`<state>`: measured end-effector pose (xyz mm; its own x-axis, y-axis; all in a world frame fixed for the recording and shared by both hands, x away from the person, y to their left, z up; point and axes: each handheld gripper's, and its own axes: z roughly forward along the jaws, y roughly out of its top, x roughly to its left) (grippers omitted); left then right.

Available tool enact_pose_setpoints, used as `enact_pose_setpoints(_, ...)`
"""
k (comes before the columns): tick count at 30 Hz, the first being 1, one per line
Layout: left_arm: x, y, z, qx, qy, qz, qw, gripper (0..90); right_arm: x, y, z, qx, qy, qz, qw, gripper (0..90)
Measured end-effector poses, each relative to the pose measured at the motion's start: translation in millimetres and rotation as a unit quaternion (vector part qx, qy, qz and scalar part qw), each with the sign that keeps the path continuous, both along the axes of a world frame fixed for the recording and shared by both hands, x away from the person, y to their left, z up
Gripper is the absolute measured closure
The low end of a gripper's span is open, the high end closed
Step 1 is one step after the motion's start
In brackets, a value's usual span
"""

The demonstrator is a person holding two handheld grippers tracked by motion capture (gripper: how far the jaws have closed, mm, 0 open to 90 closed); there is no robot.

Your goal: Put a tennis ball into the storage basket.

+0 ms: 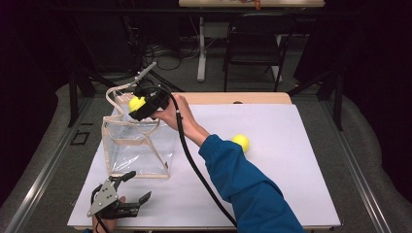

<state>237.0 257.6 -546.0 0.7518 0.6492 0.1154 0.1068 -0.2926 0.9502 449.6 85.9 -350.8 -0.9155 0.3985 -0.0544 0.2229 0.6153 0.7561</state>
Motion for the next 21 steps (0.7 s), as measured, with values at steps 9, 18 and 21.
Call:
enact_pose_setpoints(9, -0.1, 0.2, 0.1, 0.000, 0.000, 0.000, 1.0000, 15.9, 3.7, 1.7, -4.8, -0.006, 0.009, -0.009, 0.9999, 21.4)
enact_pose_setpoints(18, -0.2, 0.2, 0.1, 0.000, 0.001, 0.000, 1.0000, 15.9, 0.0, -8.1, 3.7, 0.006, 0.002, -0.018, 0.9998, 8.0)
enact_pose_setpoints(21, 0.0, -0.1, 0.1, 0.000, 0.000, 0.000, 1.0000, 15.9, -0.7, -17.5, 5.2, 0.024, 0.007, -0.015, 0.9996, 6.9)
